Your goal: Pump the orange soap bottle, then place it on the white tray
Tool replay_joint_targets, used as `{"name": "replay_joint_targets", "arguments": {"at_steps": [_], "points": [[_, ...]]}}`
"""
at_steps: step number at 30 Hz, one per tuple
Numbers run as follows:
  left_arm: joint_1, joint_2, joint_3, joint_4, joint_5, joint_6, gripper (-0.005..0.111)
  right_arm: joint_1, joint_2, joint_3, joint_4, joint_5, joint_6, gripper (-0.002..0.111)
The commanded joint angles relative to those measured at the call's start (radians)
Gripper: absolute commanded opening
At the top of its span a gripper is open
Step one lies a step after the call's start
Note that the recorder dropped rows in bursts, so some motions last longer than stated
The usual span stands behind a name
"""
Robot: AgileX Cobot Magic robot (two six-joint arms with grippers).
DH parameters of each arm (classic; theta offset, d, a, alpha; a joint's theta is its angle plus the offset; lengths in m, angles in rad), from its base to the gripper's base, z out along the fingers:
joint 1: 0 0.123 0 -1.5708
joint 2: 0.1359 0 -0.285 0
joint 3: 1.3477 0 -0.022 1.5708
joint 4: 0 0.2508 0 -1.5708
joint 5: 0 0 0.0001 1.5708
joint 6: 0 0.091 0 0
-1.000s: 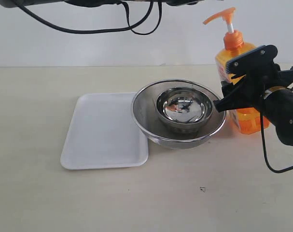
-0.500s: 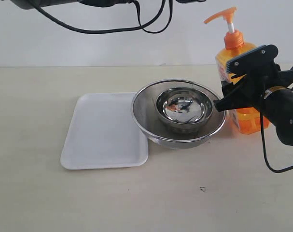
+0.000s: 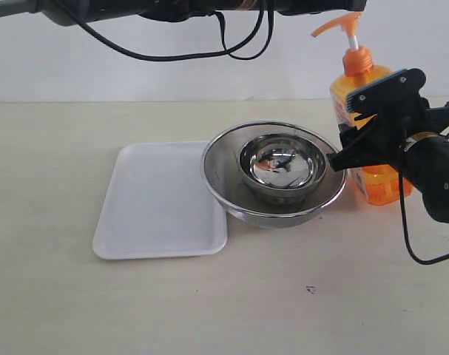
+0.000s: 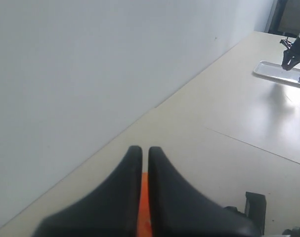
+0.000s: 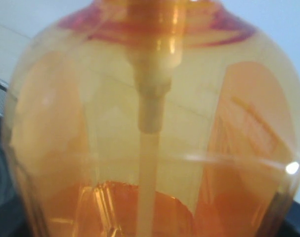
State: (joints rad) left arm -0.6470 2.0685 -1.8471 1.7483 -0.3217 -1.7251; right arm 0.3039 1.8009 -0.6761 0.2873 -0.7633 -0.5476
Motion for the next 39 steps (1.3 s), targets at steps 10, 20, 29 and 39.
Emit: {"name": "replay_joint_targets", "arguments": {"at_steps": [10, 20, 29, 39], "points": [[-0.004, 0.003, -0.010, -0.004, 0.027, 0.007, 0.005, -0.003, -0.013, -0.006, -0.042, 0.028, -0.008, 0.000], [-0.004, 0.029, -0.010, -0.004, 0.035, 0.007, 0.005, -0.003, -0.013, -0.006, -0.050, 0.035, -0.008, 0.000], [-0.004, 0.039, -0.011, -0.004, 0.039, 0.026, 0.005, -0.003, -0.013, -0.006, -0.050, 0.035, -0.008, 0.000], [-0.004, 0.049, -0.011, -0.004, 0.018, 0.026, 0.005, -0.003, -0.013, -0.006, -0.050, 0.035, -0.008, 0.000]]}}
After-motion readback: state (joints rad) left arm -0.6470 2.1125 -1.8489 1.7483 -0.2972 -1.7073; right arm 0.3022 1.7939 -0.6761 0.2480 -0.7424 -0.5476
